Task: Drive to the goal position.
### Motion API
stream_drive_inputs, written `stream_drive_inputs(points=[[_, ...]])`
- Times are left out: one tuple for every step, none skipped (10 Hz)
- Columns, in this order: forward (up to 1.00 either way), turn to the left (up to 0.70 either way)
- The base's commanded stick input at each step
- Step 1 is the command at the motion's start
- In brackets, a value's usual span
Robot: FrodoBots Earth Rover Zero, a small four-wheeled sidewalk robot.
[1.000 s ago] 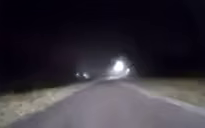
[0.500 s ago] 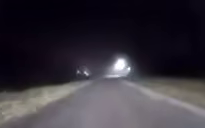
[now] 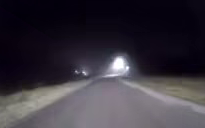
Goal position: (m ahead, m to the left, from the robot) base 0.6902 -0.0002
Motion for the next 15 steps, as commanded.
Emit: stream_drive_inputs(points=[[0.99,0.0],[0.99,0.0],[0.99,0.0],[0.99,0.0],[0.99,0.0],[0.99,0.0],[0.99,0.0],[0.99,0.0],[0.99,0.0],[0.99,0.0],[0.99,0.0],[0.99,0.0],[0.99,0.0],[1.0,0.0],[1.0,0.0]])
